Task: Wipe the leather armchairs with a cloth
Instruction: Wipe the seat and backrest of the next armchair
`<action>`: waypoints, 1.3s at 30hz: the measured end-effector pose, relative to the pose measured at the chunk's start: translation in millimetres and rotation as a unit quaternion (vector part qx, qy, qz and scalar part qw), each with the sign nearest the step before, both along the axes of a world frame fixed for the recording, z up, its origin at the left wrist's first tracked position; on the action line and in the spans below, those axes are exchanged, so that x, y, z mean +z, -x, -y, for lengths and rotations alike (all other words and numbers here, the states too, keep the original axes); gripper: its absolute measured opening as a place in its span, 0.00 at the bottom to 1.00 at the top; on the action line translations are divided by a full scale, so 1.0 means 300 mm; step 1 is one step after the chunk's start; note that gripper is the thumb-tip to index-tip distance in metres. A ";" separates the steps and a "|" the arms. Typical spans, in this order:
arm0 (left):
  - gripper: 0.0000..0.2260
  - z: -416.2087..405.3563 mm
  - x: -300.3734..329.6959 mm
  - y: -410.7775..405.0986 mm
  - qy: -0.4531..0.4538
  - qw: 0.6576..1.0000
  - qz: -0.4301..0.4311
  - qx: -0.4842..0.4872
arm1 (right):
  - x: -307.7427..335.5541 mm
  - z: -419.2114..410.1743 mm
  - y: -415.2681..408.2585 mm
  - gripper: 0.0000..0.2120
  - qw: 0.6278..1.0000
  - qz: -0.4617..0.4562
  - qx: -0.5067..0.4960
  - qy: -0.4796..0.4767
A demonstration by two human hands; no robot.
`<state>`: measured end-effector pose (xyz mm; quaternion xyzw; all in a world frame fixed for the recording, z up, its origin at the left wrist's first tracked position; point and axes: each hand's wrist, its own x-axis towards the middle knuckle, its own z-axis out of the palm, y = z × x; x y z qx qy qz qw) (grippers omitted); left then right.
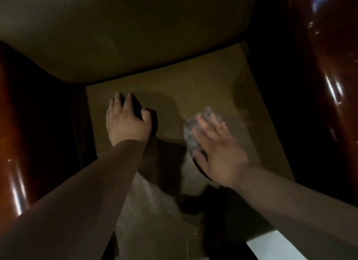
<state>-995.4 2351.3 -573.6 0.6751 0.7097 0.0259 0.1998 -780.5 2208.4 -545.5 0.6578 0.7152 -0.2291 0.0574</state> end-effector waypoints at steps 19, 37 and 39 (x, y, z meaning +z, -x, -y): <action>0.35 0.295 -0.012 0.142 -0.004 0.981 0.008 -0.195 | -0.039 0.040 -0.202 0.36 0.970 0.045 -0.226 -0.075; 0.32 0.434 0.032 0.259 0.052 0.971 -0.033 -0.230 | 0.007 0.235 0.041 0.37 0.885 0.108 -0.453 -0.017; 0.32 0.458 0.012 0.260 0.016 0.979 -0.022 -0.200 | 0.002 0.257 0.193 0.36 0.945 0.101 -0.309 -0.035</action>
